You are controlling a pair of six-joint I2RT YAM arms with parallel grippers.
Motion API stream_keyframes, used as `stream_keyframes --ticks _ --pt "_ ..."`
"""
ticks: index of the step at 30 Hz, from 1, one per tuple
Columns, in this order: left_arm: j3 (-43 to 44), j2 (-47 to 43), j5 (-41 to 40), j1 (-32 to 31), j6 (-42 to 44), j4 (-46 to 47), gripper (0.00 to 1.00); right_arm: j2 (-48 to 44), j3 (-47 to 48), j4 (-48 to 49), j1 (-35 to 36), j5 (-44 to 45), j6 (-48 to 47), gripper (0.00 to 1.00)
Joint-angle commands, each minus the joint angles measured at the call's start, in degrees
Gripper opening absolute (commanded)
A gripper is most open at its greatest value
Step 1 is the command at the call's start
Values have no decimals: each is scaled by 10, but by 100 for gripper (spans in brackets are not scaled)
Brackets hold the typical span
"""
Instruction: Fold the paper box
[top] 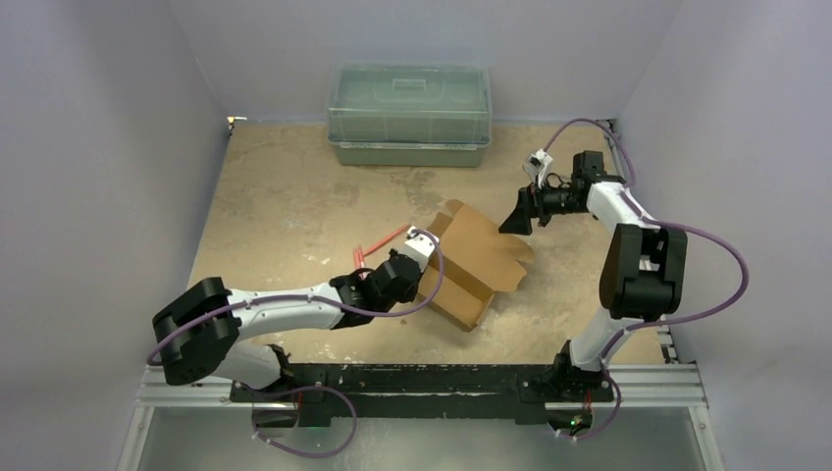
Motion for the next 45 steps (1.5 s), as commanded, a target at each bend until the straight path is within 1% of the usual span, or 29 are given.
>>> stream_keyframes --ticks 1,5,11,13,16,18,24,26,27,30,34,36,38,40,43,45 --pt "-10 -24 -23 -15 33 38 10 2 13 -10 9 -23 0 99" --pt "-15 -28 -29 -23 43 46 9 7 2 9 9 -16 11 99" --pt "-30 -43 -50 -40 58 68 8 21 0 -8 10 -35 -1 99" --pt "-35 -48 -55 -45 65 78 8 33 1 -28 11 -50 -19 99" --pt "-40 -50 -66 -51 74 91 8 56 12 -101 14 -88 -77 98" --pt "-43 -49 -70 -55 78 98 7 74 29 -167 16 -112 -138 93" --pt "-49 -48 -82 -62 84 113 7 123 73 -337 26 -155 -311 75" --pt "-50 -45 -85 -63 87 117 7 132 88 -405 26 -170 -380 67" --pt "-50 -43 -85 -62 88 119 7 133 92 -415 26 -176 -391 60" --pt "-50 -36 -88 -62 92 127 7 122 88 -415 27 -174 -400 45" --pt "-47 -17 -87 -62 94 144 8 115 88 -414 27 -171 -399 20" --pt "-45 -5 -85 -62 91 151 8 112 87 -411 27 -168 -395 11" --pt "-44 13 -83 -63 87 157 9 104 82 -390 27 -159 -373 1" --pt "-42 32 -82 -62 81 164 11 87 69 -341 28 -144 -323 0" --pt "-36 68 -76 -62 72 164 13 42 36 -222 34 -103 -212 0" --pt "-30 85 -73 -62 61 161 15 0 6 -145 42 -73 -157 0"
